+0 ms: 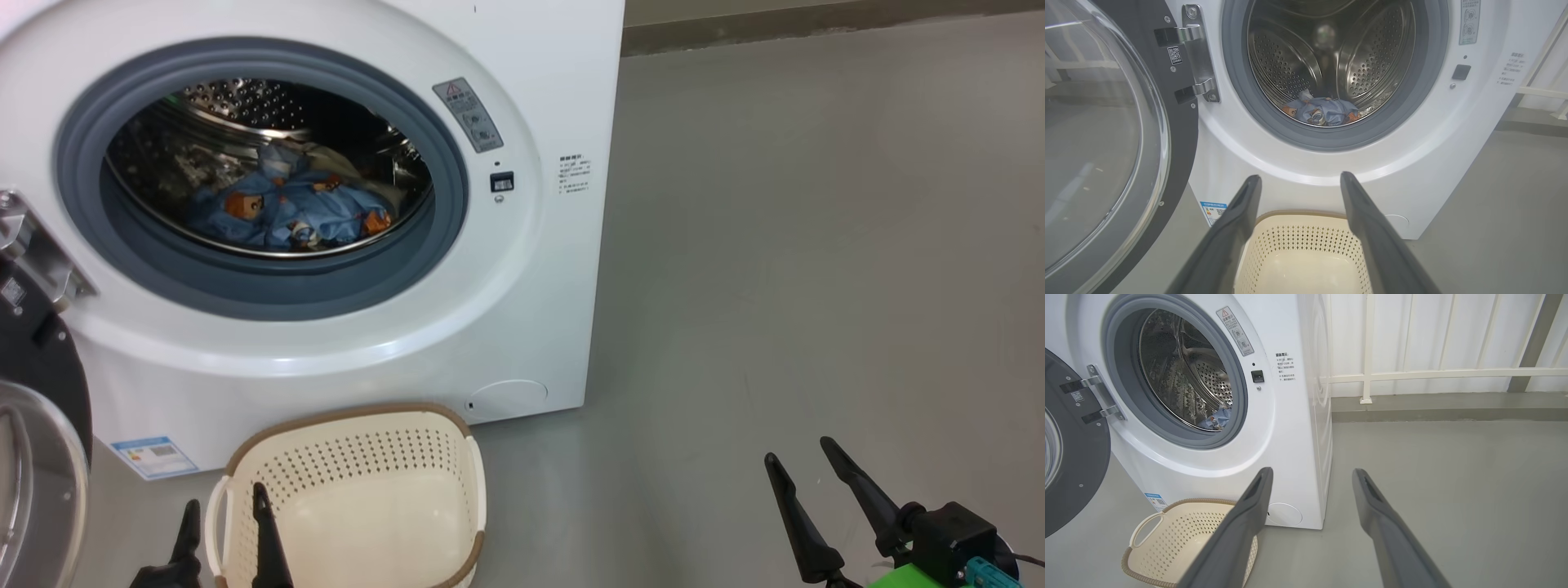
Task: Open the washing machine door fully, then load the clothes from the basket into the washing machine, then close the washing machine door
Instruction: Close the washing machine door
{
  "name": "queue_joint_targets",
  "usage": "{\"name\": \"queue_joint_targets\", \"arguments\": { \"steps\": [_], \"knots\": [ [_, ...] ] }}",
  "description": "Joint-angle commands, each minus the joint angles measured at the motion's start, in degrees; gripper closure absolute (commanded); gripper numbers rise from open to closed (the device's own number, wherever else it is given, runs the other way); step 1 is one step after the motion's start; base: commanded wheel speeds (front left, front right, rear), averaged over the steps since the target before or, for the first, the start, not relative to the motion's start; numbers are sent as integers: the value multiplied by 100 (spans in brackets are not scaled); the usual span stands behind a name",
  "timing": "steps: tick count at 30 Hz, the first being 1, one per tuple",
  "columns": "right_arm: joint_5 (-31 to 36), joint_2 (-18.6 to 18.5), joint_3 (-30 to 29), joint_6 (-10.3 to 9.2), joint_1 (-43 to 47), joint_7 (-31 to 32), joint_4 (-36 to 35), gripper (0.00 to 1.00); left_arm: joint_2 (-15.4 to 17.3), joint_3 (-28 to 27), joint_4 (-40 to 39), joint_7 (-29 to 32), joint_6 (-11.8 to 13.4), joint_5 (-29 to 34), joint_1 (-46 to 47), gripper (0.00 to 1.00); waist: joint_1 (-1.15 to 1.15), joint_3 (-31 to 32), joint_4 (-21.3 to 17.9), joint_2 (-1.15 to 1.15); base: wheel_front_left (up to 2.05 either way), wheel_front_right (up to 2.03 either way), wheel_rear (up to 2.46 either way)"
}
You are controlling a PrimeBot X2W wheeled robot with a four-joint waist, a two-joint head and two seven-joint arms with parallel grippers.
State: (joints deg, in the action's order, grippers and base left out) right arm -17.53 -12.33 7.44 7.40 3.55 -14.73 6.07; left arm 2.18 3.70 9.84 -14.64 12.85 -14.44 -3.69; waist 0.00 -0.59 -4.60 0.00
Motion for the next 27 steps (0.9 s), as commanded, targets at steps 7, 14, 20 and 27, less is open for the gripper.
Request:
{"name": "queue_joint_targets", "arguments": {
  "steps": [7,14,20,27],
  "knots": [
    [55,-63,97,9,-54,-27,-159,0,70,-131,-100,-36,27,5,113,0,0,-19,21,0,-175,175,0],
    [44,-48,89,9,-57,-27,-167,0,70,-138,-157,-36,43,83,147,0,0,-65,41,0,-201,201,0],
    [35,-35,62,9,-105,-27,-184,0,70,-133,-217,-36,81,129,183,0,0,-142,59,0,-128,128,0],
    [17,-20,38,9,-180,-27,-207,0,70,-103,-259,-36,63,128,277,0,0,-263,96,0,-39,39,0]
  ]
}}
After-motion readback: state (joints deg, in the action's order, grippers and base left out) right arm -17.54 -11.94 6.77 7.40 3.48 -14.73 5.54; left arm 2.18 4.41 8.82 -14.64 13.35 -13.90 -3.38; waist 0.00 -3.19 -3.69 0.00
